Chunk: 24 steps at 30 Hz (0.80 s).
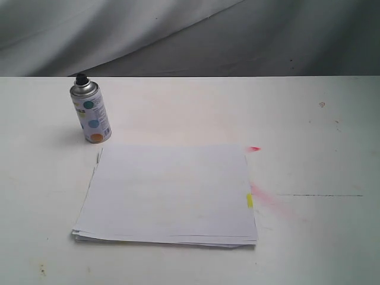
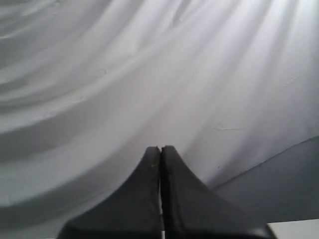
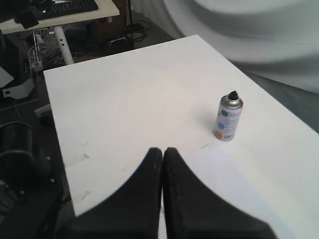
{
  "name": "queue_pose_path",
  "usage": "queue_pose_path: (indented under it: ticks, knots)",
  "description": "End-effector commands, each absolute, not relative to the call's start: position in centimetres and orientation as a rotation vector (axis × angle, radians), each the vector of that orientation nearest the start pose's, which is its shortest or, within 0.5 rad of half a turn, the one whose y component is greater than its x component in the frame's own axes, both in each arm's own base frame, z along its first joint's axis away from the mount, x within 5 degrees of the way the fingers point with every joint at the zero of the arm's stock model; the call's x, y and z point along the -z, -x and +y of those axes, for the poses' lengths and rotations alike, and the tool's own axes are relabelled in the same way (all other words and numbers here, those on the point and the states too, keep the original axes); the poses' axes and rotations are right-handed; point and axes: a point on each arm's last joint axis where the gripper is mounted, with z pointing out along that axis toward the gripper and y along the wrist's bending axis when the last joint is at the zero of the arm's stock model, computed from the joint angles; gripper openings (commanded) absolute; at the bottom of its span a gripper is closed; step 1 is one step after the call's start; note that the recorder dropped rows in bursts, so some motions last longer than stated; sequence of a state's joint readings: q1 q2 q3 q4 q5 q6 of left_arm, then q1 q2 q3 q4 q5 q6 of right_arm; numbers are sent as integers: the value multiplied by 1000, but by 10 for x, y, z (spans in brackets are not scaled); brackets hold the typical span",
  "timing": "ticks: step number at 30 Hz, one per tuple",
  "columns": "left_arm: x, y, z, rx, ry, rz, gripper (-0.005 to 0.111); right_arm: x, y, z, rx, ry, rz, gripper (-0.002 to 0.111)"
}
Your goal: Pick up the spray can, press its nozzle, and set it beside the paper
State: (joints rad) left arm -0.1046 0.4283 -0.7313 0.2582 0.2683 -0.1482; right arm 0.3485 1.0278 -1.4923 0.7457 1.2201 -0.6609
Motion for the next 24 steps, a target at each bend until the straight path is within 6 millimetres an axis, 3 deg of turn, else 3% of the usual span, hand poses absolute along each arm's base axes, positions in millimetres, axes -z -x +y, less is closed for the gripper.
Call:
queue_pose_path:
  ticks: [1,3,5,8,9,12,18,24]
  knots:
    - [-367,-41,-1,71,-30,1418,0,-462,-78,90,-774,1027,1841,0]
    - [-332,-38,-2,134,-3,1443,0,-434,-51,78,-757,950,1800,0]
    - [-307,-47,-5,208,32,1449,0,-406,-43,70,-725,823,1742,0]
    - [-285,-58,-6,262,74,1412,0,-363,-54,64,-655,687,1723,0]
    - [-273,-65,-6,263,81,1391,0,-333,-71,63,-624,571,1715,0]
    - [-266,-75,-7,301,120,1389,0,-297,-95,61,-613,376,1702,0]
    - [-259,-83,-8,586,392,1441,5,-277,-111,68,-568,432,1778,0]
    - [-248,-83,-9,530,377,1563,14,-275,-110,71,-543,537,1761,0]
